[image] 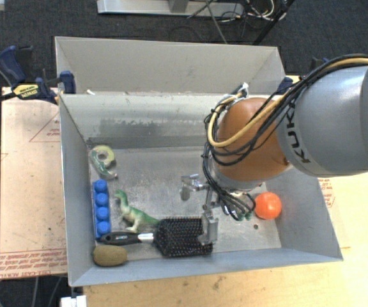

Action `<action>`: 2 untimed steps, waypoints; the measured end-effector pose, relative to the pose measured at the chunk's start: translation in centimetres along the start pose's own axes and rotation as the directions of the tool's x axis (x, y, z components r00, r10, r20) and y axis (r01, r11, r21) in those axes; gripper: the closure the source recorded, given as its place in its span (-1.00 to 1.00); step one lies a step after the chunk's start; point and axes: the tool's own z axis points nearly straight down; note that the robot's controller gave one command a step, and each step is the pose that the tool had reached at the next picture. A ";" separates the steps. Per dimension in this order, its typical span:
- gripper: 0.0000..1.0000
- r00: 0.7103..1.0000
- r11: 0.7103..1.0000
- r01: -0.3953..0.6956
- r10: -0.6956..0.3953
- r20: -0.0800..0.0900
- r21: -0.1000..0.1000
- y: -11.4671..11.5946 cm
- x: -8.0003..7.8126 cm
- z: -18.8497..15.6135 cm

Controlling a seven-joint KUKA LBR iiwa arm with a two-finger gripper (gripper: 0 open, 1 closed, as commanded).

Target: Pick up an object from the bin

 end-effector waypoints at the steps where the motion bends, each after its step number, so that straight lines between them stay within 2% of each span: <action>1: -1.00 0.999 0.999 -0.048 0.047 0.020 0.001 3.1 2.1 5.7; 2: 1.00 0.997 0.998 0.070 -0.070 0.009 -0.001 3.3 1.9 5.5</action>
Offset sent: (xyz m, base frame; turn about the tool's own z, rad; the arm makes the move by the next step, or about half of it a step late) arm -0.0283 0.0274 -0.0580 -0.0759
